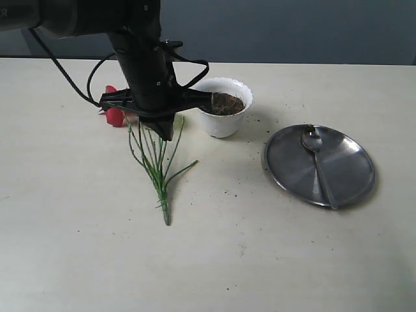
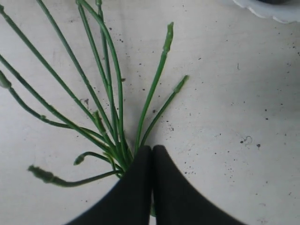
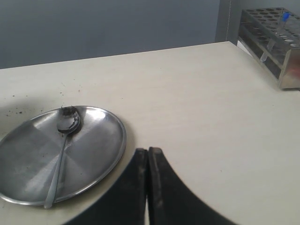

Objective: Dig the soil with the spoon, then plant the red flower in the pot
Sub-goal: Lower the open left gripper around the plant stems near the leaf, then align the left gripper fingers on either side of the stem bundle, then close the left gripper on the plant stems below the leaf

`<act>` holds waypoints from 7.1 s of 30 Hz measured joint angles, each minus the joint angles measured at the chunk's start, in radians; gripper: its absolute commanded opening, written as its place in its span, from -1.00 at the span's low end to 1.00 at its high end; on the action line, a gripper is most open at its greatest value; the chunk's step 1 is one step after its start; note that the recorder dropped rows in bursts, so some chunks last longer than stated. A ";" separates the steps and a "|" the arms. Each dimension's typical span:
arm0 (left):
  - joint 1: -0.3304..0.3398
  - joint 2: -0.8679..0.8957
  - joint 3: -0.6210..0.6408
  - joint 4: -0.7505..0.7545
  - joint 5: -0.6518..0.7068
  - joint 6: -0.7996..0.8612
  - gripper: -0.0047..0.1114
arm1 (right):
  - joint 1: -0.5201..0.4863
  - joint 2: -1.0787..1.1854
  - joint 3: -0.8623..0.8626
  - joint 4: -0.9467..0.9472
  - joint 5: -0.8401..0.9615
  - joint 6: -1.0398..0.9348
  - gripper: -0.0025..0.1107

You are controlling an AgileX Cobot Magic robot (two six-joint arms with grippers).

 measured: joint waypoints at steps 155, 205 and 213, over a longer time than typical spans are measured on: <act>-0.001 0.011 -0.041 0.153 0.099 -0.329 0.88 | 0.000 0.000 0.000 0.007 0.000 0.000 -0.97; -0.001 0.093 0.020 0.251 -0.105 -0.227 0.88 | 0.000 0.000 0.000 0.007 0.000 0.000 -0.97; -0.001 0.101 0.020 0.251 -0.097 -0.162 0.88 | 0.000 0.000 0.000 0.007 0.000 0.000 -0.97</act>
